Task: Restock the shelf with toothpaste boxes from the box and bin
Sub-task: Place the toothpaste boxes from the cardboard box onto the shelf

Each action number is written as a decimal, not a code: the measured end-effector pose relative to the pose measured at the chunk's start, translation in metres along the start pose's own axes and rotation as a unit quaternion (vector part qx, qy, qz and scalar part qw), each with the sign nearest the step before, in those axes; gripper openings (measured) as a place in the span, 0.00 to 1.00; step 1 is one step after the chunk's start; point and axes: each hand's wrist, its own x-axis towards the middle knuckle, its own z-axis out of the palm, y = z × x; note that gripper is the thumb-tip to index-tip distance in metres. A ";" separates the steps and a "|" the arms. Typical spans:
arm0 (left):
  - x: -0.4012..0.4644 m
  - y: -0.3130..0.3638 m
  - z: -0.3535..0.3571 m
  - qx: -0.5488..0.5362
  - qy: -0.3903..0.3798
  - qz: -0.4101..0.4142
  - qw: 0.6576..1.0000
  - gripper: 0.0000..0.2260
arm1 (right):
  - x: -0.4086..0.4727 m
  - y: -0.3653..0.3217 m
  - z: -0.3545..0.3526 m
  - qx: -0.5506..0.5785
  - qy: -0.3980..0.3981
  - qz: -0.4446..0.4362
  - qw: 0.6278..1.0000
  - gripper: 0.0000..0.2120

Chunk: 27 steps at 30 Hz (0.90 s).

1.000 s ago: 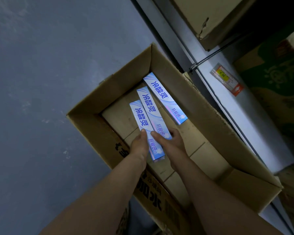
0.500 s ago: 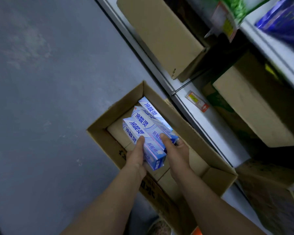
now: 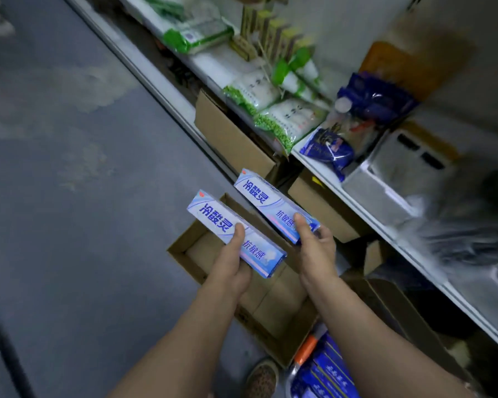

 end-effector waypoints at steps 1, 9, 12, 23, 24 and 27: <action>-0.012 0.006 0.009 -0.002 -0.007 0.006 1.000 0.15 | -0.010 -0.015 -0.003 0.015 0.003 -0.008 1.000 0.14; -0.134 0.054 0.081 0.048 -0.105 0.018 0.993 0.12 | -0.109 -0.154 -0.035 0.127 0.015 -0.099 0.987 0.11; -0.191 0.070 0.118 0.069 -0.161 0.011 0.984 0.06 | -0.152 -0.213 -0.053 0.149 0.031 -0.151 0.977 0.12; -0.370 0.056 0.261 0.082 -0.360 -0.003 0.929 0.03 | -0.297 -0.390 -0.154 0.233 0.083 -0.335 0.909 0.07; -0.384 0.051 0.271 0.098 -0.372 -0.001 0.923 0.03 | -0.308 -0.401 -0.167 0.239 0.092 -0.348 0.902 0.07; -0.423 0.035 0.298 0.115 -0.405 0.006 0.907 0.12 | -0.337 -0.430 -0.207 0.255 0.114 -0.384 0.880 0.08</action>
